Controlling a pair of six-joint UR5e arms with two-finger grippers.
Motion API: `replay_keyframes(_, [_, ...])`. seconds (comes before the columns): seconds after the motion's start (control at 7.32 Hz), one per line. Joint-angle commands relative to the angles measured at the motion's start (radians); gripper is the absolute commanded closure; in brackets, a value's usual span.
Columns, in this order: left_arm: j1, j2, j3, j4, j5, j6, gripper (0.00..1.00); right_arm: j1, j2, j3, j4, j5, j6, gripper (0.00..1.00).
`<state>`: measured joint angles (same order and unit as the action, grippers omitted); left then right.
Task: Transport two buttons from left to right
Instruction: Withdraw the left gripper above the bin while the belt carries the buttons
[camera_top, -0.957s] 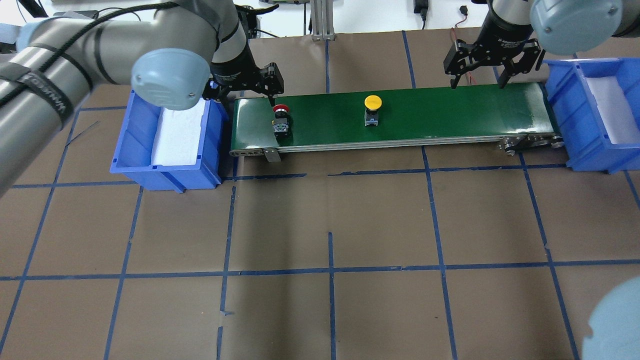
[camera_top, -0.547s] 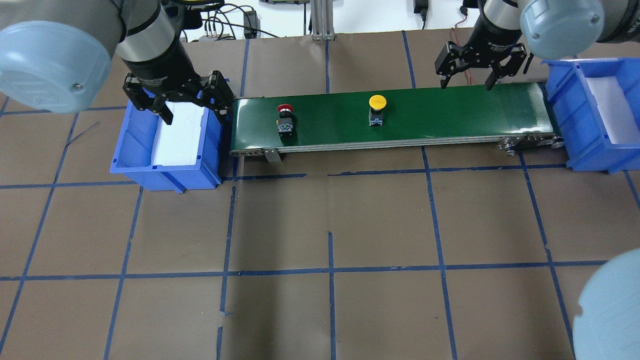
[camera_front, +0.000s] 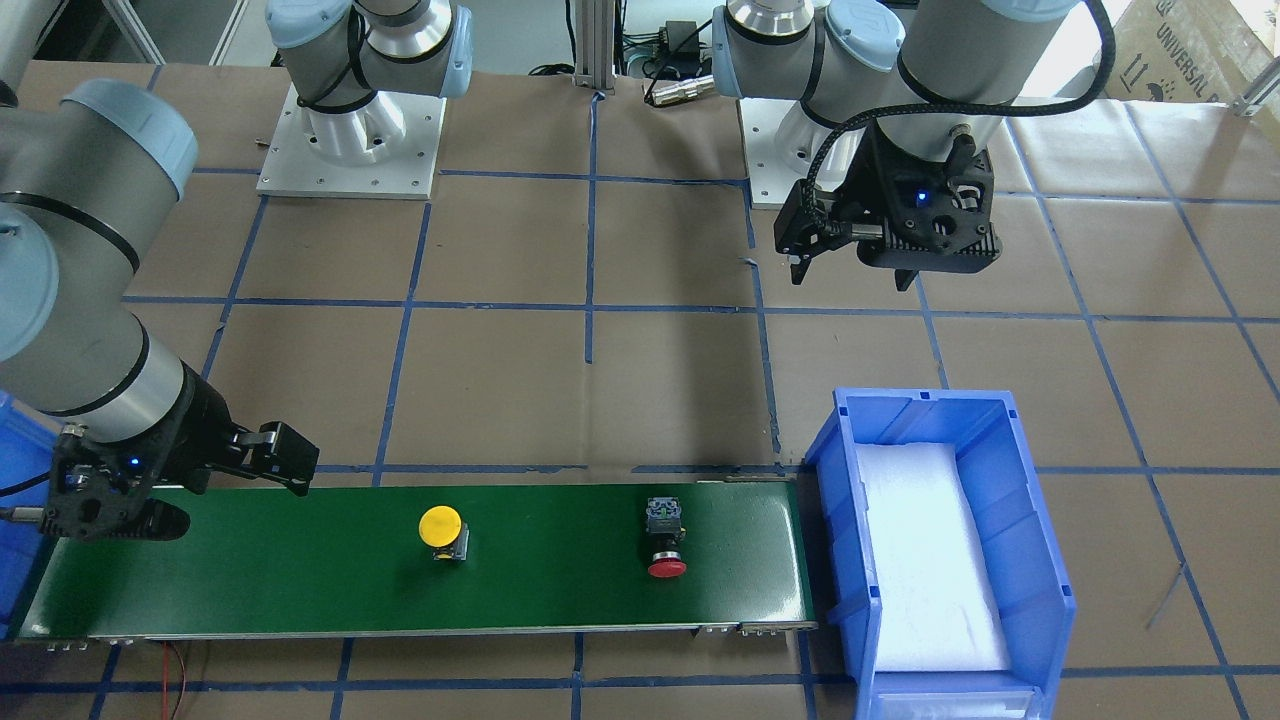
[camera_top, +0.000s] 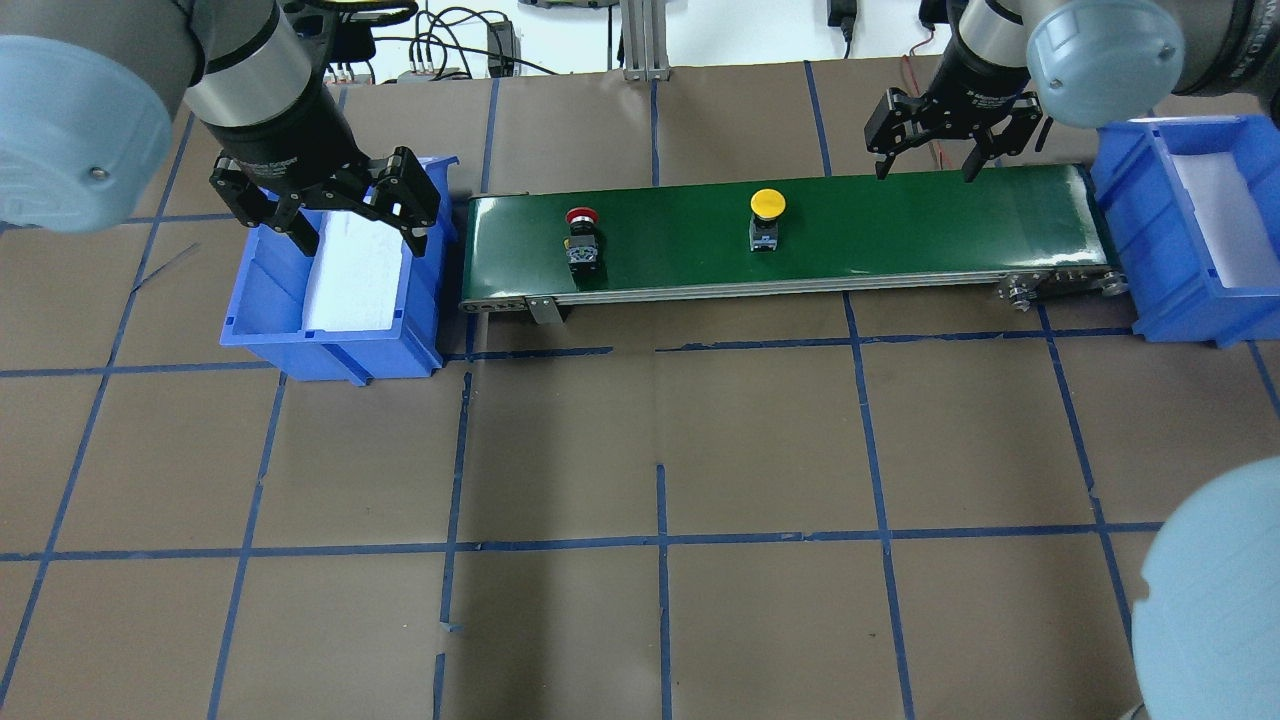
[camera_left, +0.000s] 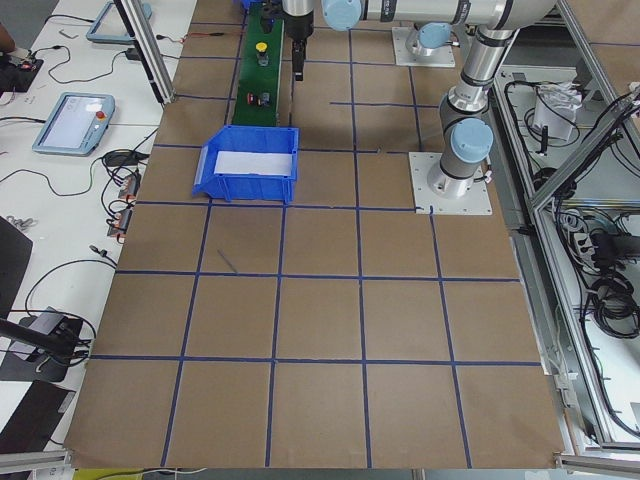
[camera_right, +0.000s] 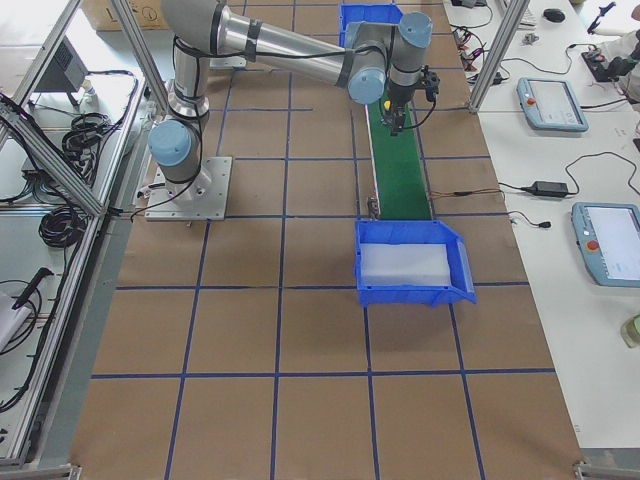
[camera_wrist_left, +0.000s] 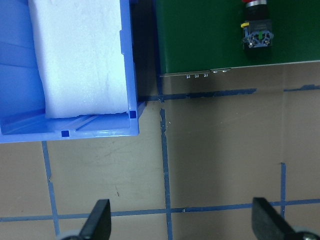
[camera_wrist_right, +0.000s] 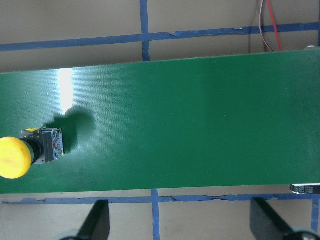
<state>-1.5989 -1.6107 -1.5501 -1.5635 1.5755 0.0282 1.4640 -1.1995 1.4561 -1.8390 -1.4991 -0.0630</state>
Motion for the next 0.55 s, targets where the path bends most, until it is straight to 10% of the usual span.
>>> replay_keyframes(0.0, [0.0, 0.006, -0.002, 0.0, 0.001, 0.002, 0.0, -0.039, 0.021, 0.001, -0.011, 0.009, -0.001, 0.0])
replay_keyframes(0.41, [0.002, 0.012, -0.013, 0.0, 0.003, 0.004, 0.0, -0.039, 0.049, 0.004, -0.012, 0.088, 0.0, 0.0])
